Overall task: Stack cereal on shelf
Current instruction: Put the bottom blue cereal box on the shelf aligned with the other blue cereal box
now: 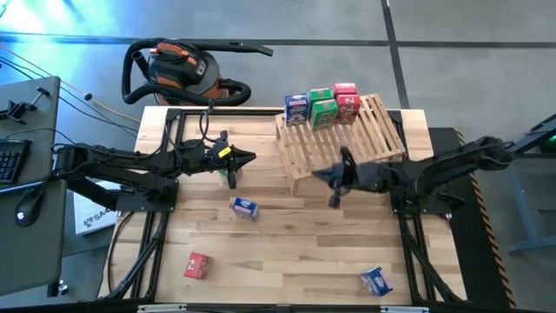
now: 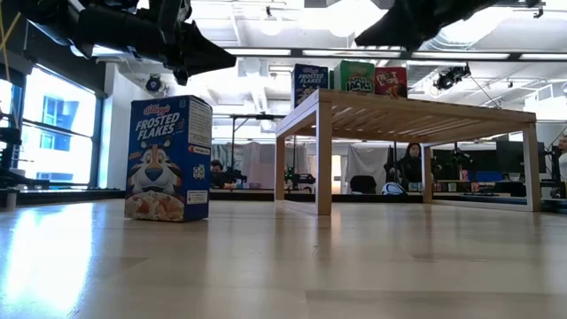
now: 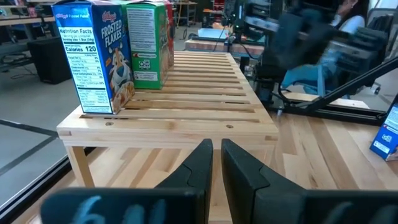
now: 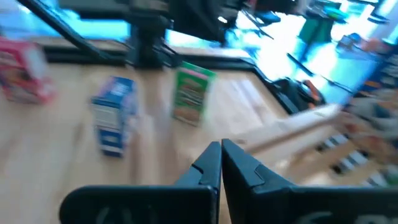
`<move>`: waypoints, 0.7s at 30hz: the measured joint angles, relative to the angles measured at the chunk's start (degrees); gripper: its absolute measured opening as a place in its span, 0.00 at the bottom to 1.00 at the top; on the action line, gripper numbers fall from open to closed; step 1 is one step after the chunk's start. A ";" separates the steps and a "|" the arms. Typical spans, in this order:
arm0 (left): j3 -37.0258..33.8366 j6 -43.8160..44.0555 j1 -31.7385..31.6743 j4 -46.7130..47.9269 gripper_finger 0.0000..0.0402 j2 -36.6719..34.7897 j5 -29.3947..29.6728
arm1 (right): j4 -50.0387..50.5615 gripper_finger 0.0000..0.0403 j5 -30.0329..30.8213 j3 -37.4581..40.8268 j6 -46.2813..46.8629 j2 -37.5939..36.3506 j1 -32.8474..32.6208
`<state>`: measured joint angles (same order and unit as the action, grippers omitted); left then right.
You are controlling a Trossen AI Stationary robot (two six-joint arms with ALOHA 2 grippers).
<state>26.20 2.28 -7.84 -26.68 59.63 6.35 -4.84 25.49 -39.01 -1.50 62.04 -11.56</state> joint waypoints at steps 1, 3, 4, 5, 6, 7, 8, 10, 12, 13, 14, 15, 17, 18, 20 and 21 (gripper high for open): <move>0.00 0.03 -0.01 0.05 0.06 -0.01 0.00 | -1.16 0.00 0.36 0.60 0.78 0.00 -1.40; 0.00 0.03 0.00 0.12 0.06 -0.01 -0.19 | -0.78 0.00 2.86 0.57 2.95 0.00 -4.46; 0.00 0.03 -0.02 0.10 0.06 -0.01 -0.46 | 0.33 0.00 4.46 0.16 3.64 0.00 -5.93; 0.00 -0.04 -0.02 0.10 0.06 -0.01 -0.64 | 1.81 0.00 5.96 -0.51 4.66 0.00 -7.29; 0.00 -0.29 0.00 0.10 0.06 -0.01 -0.74 | 3.68 0.00 7.32 -1.36 6.15 0.00 -8.53; 0.00 -0.38 0.00 0.07 0.06 0.00 -0.76 | 6.07 0.00 8.08 -2.54 8.09 0.00 -9.63; 0.00 -0.39 0.00 0.07 0.06 -0.01 -0.76 | 8.89 0.00 8.48 -3.91 10.43 0.00 -10.62; 0.00 -0.39 0.00 0.08 0.06 -0.01 -0.78 | 14.83 0.00 8.53 -6.81 15.79 0.29 -12.45; 0.00 -0.39 0.00 0.10 0.06 -0.01 -0.79 | 20.43 0.00 8.48 -9.41 20.55 1.15 -14.53; 0.00 -0.39 0.00 0.10 0.06 0.00 -0.79 | 23.28 0.01 8.44 -10.41 23.03 1.54 -15.81; 0.00 -0.39 0.00 0.13 0.06 -0.01 -0.79 | 25.87 0.03 8.22 -11.43 26.17 1.99 -17.04; 0.00 -0.41 -0.01 0.21 0.06 0.00 -0.81 | 28.10 0.04 7.38 -12.41 29.84 2.33 -18.18; 0.00 -0.87 0.00 0.20 0.06 0.01 -0.81 | 32.32 0.10 5.82 -14.04 38.04 2.84 -20.44; 0.00 -0.97 -0.01 0.20 0.06 -0.01 -0.83 | 34.44 0.13 5.56 -14.83 42.20 3.27 -21.61; 0.00 -1.04 -0.02 0.10 0.06 0.00 -0.85 | 38.71 0.21 5.47 -16.36 50.41 4.37 -24.11; 0.00 -1.08 0.00 0.07 0.06 -0.01 -0.85 | 40.94 0.25 5.30 -17.16 54.36 5.05 -25.35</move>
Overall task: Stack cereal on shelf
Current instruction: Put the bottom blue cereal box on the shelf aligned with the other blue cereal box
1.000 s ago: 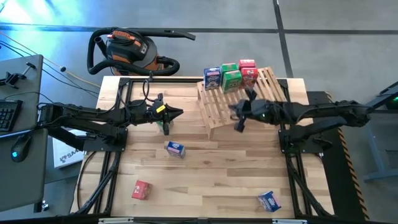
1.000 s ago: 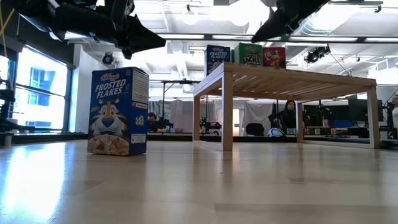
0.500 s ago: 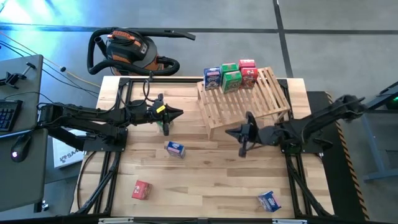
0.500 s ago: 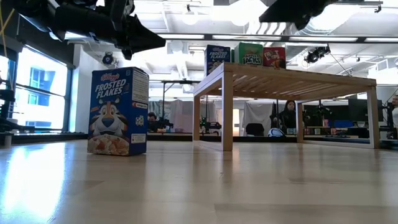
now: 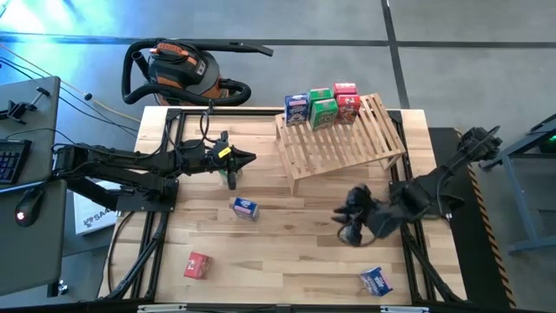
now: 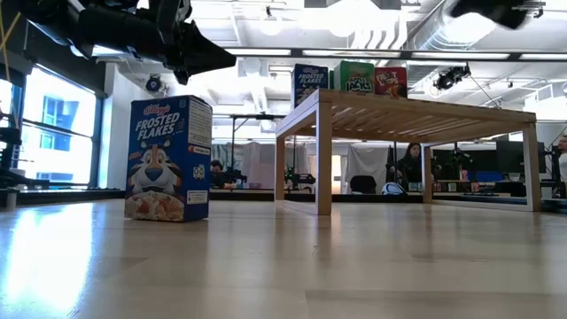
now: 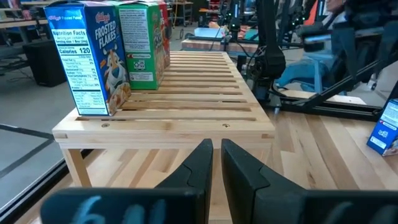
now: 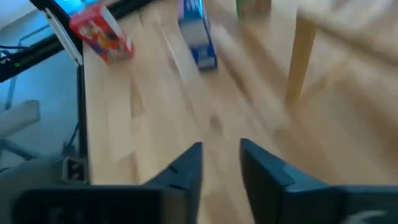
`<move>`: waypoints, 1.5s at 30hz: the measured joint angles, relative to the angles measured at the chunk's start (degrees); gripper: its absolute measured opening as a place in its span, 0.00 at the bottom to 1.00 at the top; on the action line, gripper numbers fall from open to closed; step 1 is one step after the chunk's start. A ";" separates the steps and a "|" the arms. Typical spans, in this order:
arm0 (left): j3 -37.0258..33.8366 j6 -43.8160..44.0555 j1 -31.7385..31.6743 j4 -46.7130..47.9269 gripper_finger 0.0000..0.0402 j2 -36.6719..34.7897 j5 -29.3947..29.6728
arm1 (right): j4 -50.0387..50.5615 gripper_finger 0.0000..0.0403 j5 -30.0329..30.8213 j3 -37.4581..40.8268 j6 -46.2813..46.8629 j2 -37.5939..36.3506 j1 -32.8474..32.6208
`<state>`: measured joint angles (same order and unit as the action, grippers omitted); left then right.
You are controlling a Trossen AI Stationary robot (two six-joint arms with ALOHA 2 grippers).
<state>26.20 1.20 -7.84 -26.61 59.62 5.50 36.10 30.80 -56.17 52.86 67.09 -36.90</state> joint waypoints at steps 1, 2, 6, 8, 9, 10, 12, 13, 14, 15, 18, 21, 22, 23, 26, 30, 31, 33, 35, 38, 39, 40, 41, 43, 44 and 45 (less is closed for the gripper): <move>0.00 -0.29 0.00 0.04 0.06 0.00 0.00 | 2.06 0.30 -0.72 -0.92 3.96 0.84 -1.20; 0.00 -0.48 0.00 0.04 0.06 0.00 -0.01 | 4.36 0.34 -1.80 -1.89 7.85 1.76 -2.29; 0.00 -0.83 -0.01 0.01 0.06 0.02 -0.02 | 14.63 0.51 -7.68 -7.04 23.07 6.72 -6.09; 0.00 -0.83 -0.01 0.02 0.06 0.00 -0.02 | 19.21 0.57 -11.32 -10.22 28.96 9.72 -7.72; 0.00 -0.83 0.00 0.02 0.06 0.00 -0.02 | 20.79 0.60 -13.14 -11.90 31.39 11.32 -8.57; 0.00 -0.83 -0.02 0.00 0.06 0.00 -0.02 | 22.39 0.62 -14.94 -13.44 33.69 12.83 -9.35; 0.00 -0.83 -0.02 0.00 0.06 0.02 -0.02 | 25.96 0.65 -18.51 -16.64 37.42 16.05 -10.87; 0.00 -0.83 0.00 -0.03 0.06 0.00 -0.02 | 27.39 0.66 -20.19 -18.11 39.44 17.53 -11.65; 0.00 -0.82 0.00 -0.07 0.06 0.00 -0.02 | 28.71 0.66 -21.74 -19.45 41.40 18.95 -12.49; 0.00 -0.81 0.00 -0.09 0.06 0.01 -0.02 | 29.80 0.67 -23.20 -20.69 43.16 20.28 -13.24; 0.00 -0.42 -0.02 -0.14 0.06 0.00 -0.02 | 30.69 0.67 -27.06 -23.81 49.23 23.49 -15.35; 0.00 -0.40 0.00 -0.18 0.06 0.00 -0.02 | 30.52 0.67 -29.22 -26.35 56.15 25.73 -17.39; 0.00 -0.39 -0.01 -0.19 0.06 0.00 -0.02 | 30.51 0.67 -29.73 -26.95 58.50 26.44 -18.03; 0.00 -0.30 0.00 -0.20 0.06 0.00 -0.02 | 30.55 0.67 -30.31 -27.43 60.69 27.13 -18.65; 0.00 0.07 -0.01 -0.24 0.06 0.00 -0.02 | 30.51 0.67 -31.92 -27.77 66.08 28.99 -20.27; 0.00 0.09 -0.01 -0.24 0.06 0.00 -0.02 | 29.35 0.67 -30.87 -27.77 68.11 30.92 -21.45; 0.00 0.11 0.02 -0.24 0.06 0.00 -0.02 | 29.40 0.67 -31.02 -27.77 68.43 31.21 -21.45; 0.00 0.21 0.02 -0.24 0.06 0.00 -0.04 | 29.38 0.67 -32.36 -27.56 69.29 31.61 -21.39; 0.00 0.24 0.02 -0.22 0.06 0.00 -0.04 | 29.84 0.67 -33.41 -26.90 70.27 31.58 -21.38; 0.00 0.43 0.02 -0.24 0.06 0.00 -0.04 | 31.02 0.67 -34.18 -26.29 70.63 31.57 -21.40; 0.00 0.66 0.02 -0.24 0.06 0.00 -0.12 | 30.98 0.67 -34.30 -26.02 70.53 31.55 -21.40; 0.00 0.68 0.02 -0.22 0.06 0.00 -0.45 | 30.91 0.67 -34.34 -25.76 70.32 31.54 -21.39; 0.00 0.70 0.02 -0.23 0.06 0.00 -0.69 | 31.00 0.67 -34.42 -25.62 70.29 31.54 -21.35; 0.00 0.70 0.02 -0.24 0.06 0.00 -0.83 | 30.79 0.67 -34.30 -25.61 69.65 31.54 -21.30; 0.00 0.69 0.02 -0.24 0.06 0.00 -0.84 | 30.51 0.67 -34.22 -25.61 69.38 31.54 -21.20; 0.00 0.68 0.02 -0.24 0.06 0.00 -0.84 | 30.18 0.67 -34.02 -25.62 69.22 31.54 -21.08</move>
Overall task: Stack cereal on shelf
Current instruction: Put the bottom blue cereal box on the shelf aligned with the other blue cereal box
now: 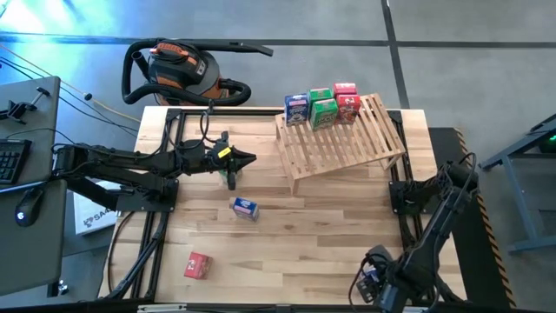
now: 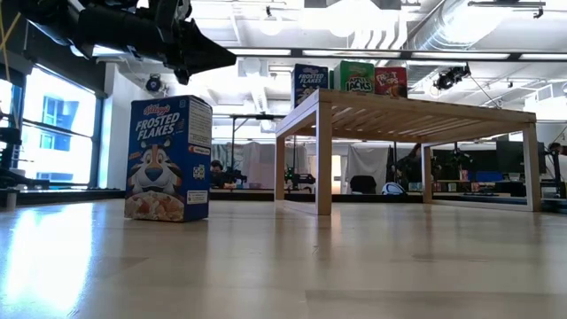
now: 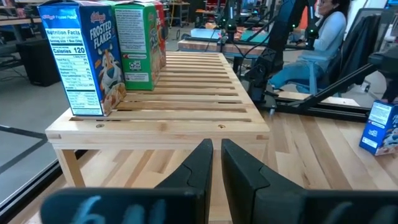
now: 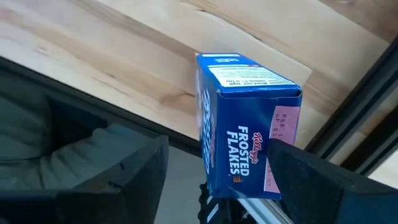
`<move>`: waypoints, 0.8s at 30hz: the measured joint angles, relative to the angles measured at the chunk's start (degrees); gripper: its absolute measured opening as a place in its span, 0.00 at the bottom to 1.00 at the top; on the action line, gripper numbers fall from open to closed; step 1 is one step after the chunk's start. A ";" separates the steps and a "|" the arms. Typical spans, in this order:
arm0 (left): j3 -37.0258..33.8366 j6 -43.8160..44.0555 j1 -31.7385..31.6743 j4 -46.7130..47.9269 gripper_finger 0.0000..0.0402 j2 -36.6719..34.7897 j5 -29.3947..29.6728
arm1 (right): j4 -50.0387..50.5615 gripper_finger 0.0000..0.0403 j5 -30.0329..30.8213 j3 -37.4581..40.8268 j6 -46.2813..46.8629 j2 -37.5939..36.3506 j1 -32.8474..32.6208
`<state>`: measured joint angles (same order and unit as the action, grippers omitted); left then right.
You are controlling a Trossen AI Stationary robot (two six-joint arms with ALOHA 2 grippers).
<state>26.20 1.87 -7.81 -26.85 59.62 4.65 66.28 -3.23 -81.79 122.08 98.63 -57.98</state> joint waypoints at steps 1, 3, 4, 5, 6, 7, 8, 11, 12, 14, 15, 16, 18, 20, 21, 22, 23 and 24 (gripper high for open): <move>0.00 0.02 0.00 0.00 0.06 -0.01 -0.01 | -0.16 0.67 0.15 -0.16 -0.18 0.00 0.16; 0.00 0.02 0.00 0.00 0.06 -0.01 -0.01 | -0.58 0.67 0.31 -0.41 -1.02 0.01 0.44; 0.00 0.02 0.00 0.00 0.06 0.00 -0.01 | -0.61 0.67 0.41 -0.55 -1.10 0.03 0.72; 0.00 0.02 0.00 0.00 0.06 -0.01 -0.01 | -0.56 0.67 0.55 -0.69 -1.33 0.07 0.95; 0.00 0.02 0.00 0.00 0.06 0.00 0.00 | -0.49 0.67 0.65 -0.90 -1.80 0.07 1.14; 0.00 0.02 0.00 -0.04 0.06 -0.01 -0.01 | -0.40 0.67 0.71 -1.15 -2.41 0.09 1.43; 0.00 -0.01 0.00 -0.04 0.06 -0.01 -0.01 | -0.22 0.67 0.84 -1.47 -2.76 0.11 1.70; 0.00 0.02 0.00 -0.04 0.06 0.00 0.00 | 1.25 0.67 1.18 -2.89 -4.12 0.22 2.34; 0.00 0.02 0.00 -0.04 0.06 -0.01 -0.01 | 1.83 0.67 1.21 -3.67 -4.43 0.22 2.52; 0.00 0.01 0.00 -0.04 0.06 -0.01 -0.01 | 4.01 0.67 1.23 -5.59 -4.87 0.22 2.59; 0.00 0.02 0.00 -0.03 0.06 -0.01 -0.01 | 5.46 0.67 1.20 -6.65 -4.94 0.22 2.54; 0.00 0.02 0.00 -0.02 0.06 0.00 -0.01 | 7.12 0.67 1.16 -7.66 -4.89 0.22 2.50; 0.00 0.01 0.00 -0.02 0.06 -0.01 -0.01 | 10.35 0.69 1.19 -9.06 -4.17 0.22 2.47; 0.00 0.00 0.02 0.00 0.06 0.00 -0.01 | 11.81 0.71 1.19 -9.26 -3.91 0.17 2.15; 0.00 -0.01 0.02 0.00 0.06 0.00 -0.03 | 11.54 0.72 1.20 -9.03 -3.88 0.17 2.03; 0.00 0.02 0.02 0.00 0.06 -0.01 -0.03 | 10.81 0.73 1.21 -8.41 -3.88 0.16 2.02; 0.00 0.02 0.02 0.00 0.06 -0.01 -0.03 | 9.92 0.74 1.19 -7.63 -3.96 0.17 2.00; 0.00 0.02 0.02 0.02 0.06 -0.01 -0.03 | 8.63 0.75 1.18 -6.74 -4.03 0.17 1.94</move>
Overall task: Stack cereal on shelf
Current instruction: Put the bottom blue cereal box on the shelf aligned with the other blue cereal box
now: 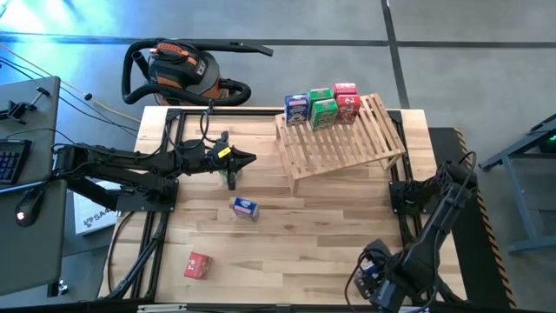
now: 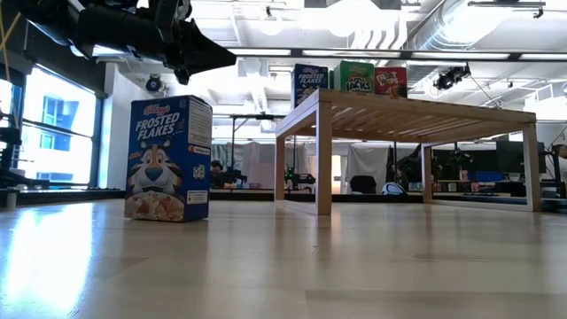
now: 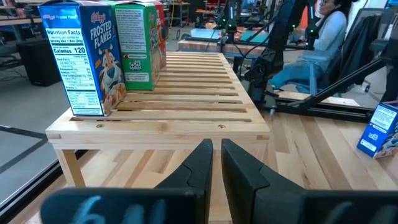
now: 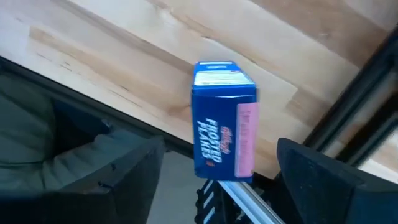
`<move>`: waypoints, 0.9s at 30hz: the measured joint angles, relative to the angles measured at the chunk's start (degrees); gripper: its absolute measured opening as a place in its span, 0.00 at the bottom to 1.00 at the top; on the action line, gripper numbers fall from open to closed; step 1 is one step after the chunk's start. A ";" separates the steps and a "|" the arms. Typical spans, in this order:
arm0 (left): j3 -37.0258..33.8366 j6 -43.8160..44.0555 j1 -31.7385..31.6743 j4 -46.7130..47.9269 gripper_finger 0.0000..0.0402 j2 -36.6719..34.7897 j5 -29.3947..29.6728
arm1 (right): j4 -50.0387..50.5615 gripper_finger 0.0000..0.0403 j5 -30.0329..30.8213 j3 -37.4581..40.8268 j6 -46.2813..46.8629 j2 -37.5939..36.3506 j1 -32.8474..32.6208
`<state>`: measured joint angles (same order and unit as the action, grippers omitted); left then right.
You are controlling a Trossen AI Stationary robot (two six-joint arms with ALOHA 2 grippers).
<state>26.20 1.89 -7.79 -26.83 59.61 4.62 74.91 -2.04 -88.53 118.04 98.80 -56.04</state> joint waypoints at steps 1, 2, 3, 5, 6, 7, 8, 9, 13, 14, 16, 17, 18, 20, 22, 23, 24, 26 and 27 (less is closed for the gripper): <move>0.00 0.00 0.00 -0.02 0.06 0.00 0.00 | -1.34 0.76 0.00 0.85 0.01 0.00 -0.17; 0.00 0.00 0.00 -0.02 0.06 0.00 0.00 | -2.51 0.76 -0.03 1.67 0.07 0.00 -0.34; 0.00 0.00 0.00 -0.02 0.06 0.00 0.00 | -3.46 0.76 -0.10 2.55 0.20 -0.02 -0.62; 0.00 -0.01 0.00 -0.02 0.06 0.01 0.00 | -4.95 0.76 -0.20 4.04 0.53 0.00 -1.20; 0.00 0.00 0.02 -0.03 0.06 0.00 0.00 | -5.52 0.76 -0.30 4.59 0.80 0.00 -1.47; 0.00 -0.01 0.02 -0.01 0.06 0.00 0.00 | -6.12 0.76 -0.60 5.13 1.36 -0.02 -1.75; 0.00 0.00 0.02 -0.02 0.06 0.00 0.00 | -6.47 0.76 -0.61 5.57 1.73 -0.02 -2.09; 0.00 0.00 0.02 -0.02 0.06 0.02 0.00 | -6.92 0.76 -0.63 6.07 2.07 0.00 -2.44; 0.00 0.00 0.02 -0.03 0.06 0.00 0.00 | -10.10 0.76 -0.59 8.48 4.22 -0.02 -3.68; 0.00 0.00 0.02 -0.03 0.06 0.00 0.00 | -10.97 0.76 -0.61 9.16 4.85 -0.02 -3.96; 0.00 0.00 0.02 -0.04 0.06 0.02 0.00 | -13.23 0.76 -0.59 10.63 5.87 -0.02 -4.35; 0.00 0.00 0.02 -0.04 0.06 0.00 0.00 | -14.22 0.76 -0.61 11.29 6.12 -0.02 -4.49; 0.00 0.00 0.02 -0.02 0.06 0.00 0.00 | -15.12 0.76 -0.61 11.89 6.21 -0.02 -4.53; 0.00 0.02 0.02 -0.02 0.06 0.01 0.00 | -16.19 0.75 -0.60 12.60 5.89 -0.02 -4.50; 0.00 0.00 0.02 -0.03 0.06 0.01 0.00 | -16.13 0.72 -0.33 12.59 4.55 -0.05 -4.29; 0.00 0.00 0.02 -0.03 0.06 0.00 0.00 | -16.12 0.71 0.14 12.59 4.08 -0.07 -4.05; 0.00 0.01 0.02 -0.04 0.06 0.00 0.00 | -16.04 0.68 0.54 12.59 3.30 -0.07 -3.91; 0.00 0.00 0.02 -0.04 0.06 0.00 0.02 | -15.97 0.63 0.75 12.59 1.72 -0.07 -3.46; 0.00 0.01 0.02 -0.04 0.06 0.00 0.00 | -15.95 0.60 0.89 12.59 1.15 -0.07 -3.16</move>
<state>26.20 1.90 -7.77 -26.87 59.62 4.62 58.96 -1.15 -75.94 119.19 98.74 -59.21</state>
